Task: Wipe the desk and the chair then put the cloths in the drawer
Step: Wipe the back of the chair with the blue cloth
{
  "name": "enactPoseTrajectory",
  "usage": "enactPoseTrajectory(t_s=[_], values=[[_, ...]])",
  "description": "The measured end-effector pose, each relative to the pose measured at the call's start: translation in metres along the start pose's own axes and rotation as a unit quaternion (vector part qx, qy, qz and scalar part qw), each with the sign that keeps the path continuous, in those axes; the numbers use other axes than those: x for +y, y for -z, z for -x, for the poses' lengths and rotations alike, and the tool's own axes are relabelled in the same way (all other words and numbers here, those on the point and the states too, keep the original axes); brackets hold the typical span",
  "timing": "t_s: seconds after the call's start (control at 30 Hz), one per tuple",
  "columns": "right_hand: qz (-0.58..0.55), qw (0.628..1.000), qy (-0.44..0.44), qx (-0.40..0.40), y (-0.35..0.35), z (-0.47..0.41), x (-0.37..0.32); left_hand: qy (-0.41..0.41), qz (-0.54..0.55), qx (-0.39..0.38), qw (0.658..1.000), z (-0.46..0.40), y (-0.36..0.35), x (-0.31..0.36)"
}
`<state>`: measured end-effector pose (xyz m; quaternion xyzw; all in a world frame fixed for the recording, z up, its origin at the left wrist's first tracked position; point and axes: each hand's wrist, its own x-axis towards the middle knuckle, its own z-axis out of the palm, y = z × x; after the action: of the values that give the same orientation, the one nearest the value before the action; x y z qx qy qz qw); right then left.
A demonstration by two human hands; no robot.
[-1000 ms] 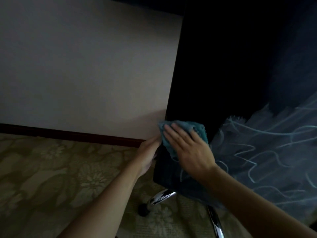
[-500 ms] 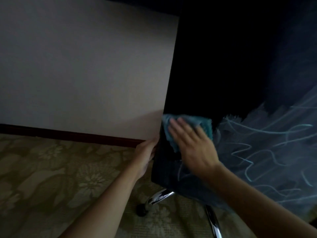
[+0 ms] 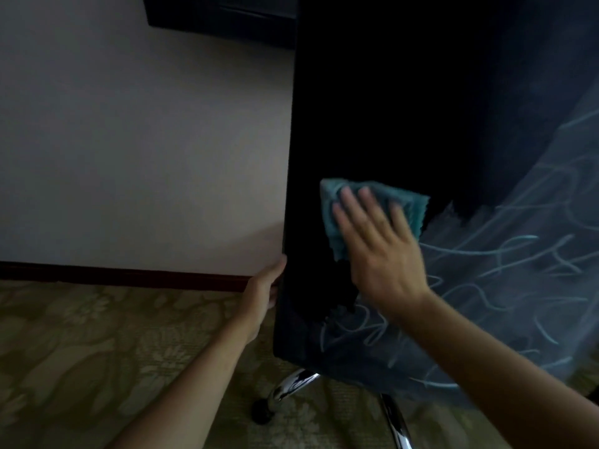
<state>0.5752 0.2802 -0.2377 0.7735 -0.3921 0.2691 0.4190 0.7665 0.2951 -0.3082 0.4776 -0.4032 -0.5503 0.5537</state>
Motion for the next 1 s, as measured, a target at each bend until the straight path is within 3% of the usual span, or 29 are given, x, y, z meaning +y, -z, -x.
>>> enactPoseTrajectory(t_s=[0.07, 0.17, 0.23, 0.3, 0.4, 0.47, 0.53, 0.63, 0.7, 0.9, 1.0], values=[[0.011, 1.000, -0.001, 0.002, 0.001, 0.006, 0.005, -0.047, -0.059, 0.004, 0.997, 0.001, -0.005, 0.004], [0.017, 0.990, 0.107, -0.086, -0.021, 0.070, -0.011, -0.160, -0.137, 0.094, 0.973, 0.001, -0.023, 0.015], [0.031, 0.984, 0.139, -0.111, -0.022, 0.091, 0.000, -0.280, -0.201, 0.194, 0.918, 0.008, -0.036, 0.027], [0.012, 0.994, 0.098, -0.049, -0.006, 0.066, 0.025, -0.407, -0.240, 0.245, 0.847, 0.018, -0.052, 0.042], [0.014, 0.997, -0.021, 0.077, 0.034, -0.002, 0.066, -0.530, -0.290, 0.212, 0.768, 0.029, -0.078, 0.060], [0.017, 0.992, -0.042, 0.114, 0.041, -0.020, 0.079, -0.575, -0.329, 0.179, 0.728, 0.031, -0.089, 0.070], [0.001, 0.996, -0.009, 0.094, 0.031, 0.000, 0.075, -0.604, -0.364, 0.162, 0.690, 0.029, -0.098, 0.079], [0.002, 0.995, 0.096, 0.000, 0.004, 0.057, 0.056, -0.642, -0.416, 0.138, 0.630, 0.026, -0.105, 0.085], [0.016, 0.991, 0.132, -0.012, 0.010, 0.060, 0.070, -0.662, -0.438, 0.127, 0.595, 0.024, -0.111, 0.091], [0.058, 0.984, -0.020, 0.169, 0.080, -0.044, 0.152, -0.681, -0.415, 0.155, 0.583, 0.023, -0.136, 0.120], [-0.004, 0.986, -0.064, 0.156, 0.056, -0.012, 0.126, -0.682, -0.405, 0.149, 0.591, 0.023, -0.146, 0.121]])
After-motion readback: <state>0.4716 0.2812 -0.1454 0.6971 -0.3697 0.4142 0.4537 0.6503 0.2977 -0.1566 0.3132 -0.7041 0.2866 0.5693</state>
